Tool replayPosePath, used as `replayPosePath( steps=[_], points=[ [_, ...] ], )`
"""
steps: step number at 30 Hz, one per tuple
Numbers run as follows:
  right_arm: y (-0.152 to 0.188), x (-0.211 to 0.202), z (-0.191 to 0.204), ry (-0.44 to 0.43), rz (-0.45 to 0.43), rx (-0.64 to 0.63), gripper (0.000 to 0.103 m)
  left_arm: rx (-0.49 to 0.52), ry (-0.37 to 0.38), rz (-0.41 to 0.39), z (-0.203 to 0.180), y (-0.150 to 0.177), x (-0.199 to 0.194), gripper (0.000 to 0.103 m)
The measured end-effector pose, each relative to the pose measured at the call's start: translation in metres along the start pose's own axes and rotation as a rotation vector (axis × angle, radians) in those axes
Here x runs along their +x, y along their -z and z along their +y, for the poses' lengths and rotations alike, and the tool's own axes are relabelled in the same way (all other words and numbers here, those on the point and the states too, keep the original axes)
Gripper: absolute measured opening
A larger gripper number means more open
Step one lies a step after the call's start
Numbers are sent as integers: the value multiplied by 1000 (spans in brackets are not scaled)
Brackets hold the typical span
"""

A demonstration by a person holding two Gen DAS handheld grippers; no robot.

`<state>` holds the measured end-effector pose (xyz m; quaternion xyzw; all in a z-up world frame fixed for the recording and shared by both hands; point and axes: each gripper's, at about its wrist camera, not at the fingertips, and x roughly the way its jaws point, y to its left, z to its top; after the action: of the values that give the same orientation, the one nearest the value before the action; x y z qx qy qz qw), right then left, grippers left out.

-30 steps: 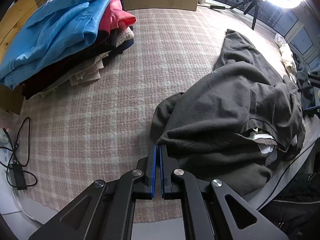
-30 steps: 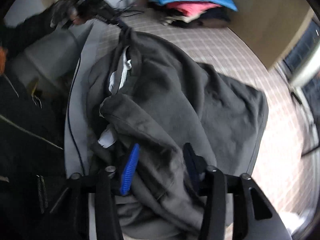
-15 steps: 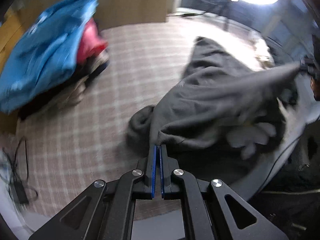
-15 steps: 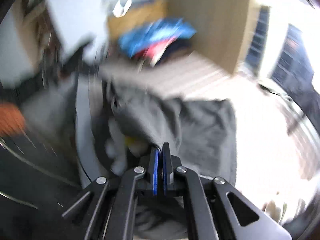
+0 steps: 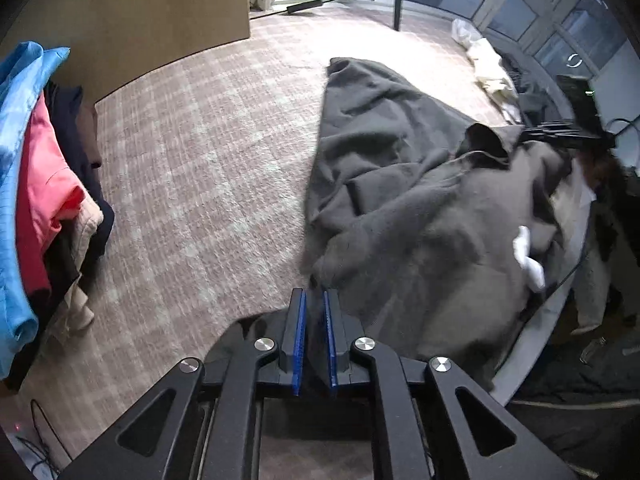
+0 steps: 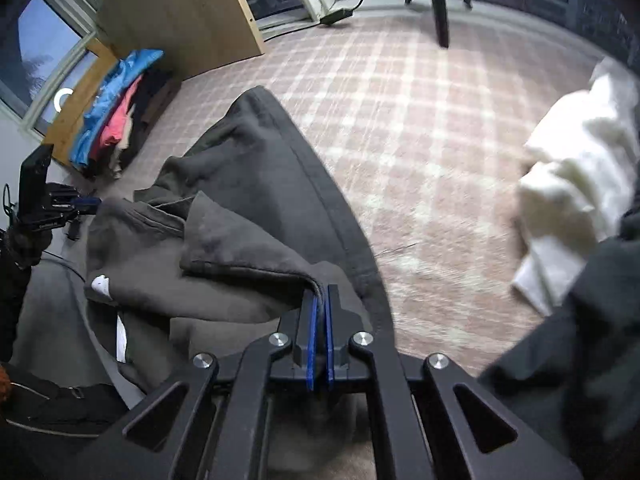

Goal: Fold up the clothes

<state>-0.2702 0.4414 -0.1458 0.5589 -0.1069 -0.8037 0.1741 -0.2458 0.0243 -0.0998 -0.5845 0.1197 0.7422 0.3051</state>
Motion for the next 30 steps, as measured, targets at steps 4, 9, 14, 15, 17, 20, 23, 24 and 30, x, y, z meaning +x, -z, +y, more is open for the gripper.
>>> replayPosePath(
  steps=[4, 9, 14, 15, 17, 20, 23, 24, 30],
  points=[
    [-2, -8, -5, -84, -18, -21, 6, 29, 12, -2, -2, -5, 0, 44],
    [-3, -7, 4, -92, 14, -104, 46, -18, 109, 84, 7, -12, 32, 41],
    [-10, 22, 22, -22, 55, -230, 52, -10, 120, 88, -4, -10, 39, 4],
    [-12, 29, 26, 0, 67, -255, 52, 8, 114, 72, -8, -10, 35, 4],
    [-15, 41, 29, 26, 86, -266, 47, 53, 90, 22, -15, -7, 21, 4],
    [-15, 36, 29, 14, 72, -176, 5, 54, 74, -32, -17, -5, 4, 3],
    [0, -2, 45, 95, -28, -132, 5, 84, 61, -115, -22, 0, -22, 3],
    [5, -16, 53, 115, -57, -127, 5, 104, 61, -149, -24, -1, -35, 3],
    [26, -136, 141, 326, -311, -195, 3, 172, -30, -400, -42, -2, -136, 3]
  ],
)
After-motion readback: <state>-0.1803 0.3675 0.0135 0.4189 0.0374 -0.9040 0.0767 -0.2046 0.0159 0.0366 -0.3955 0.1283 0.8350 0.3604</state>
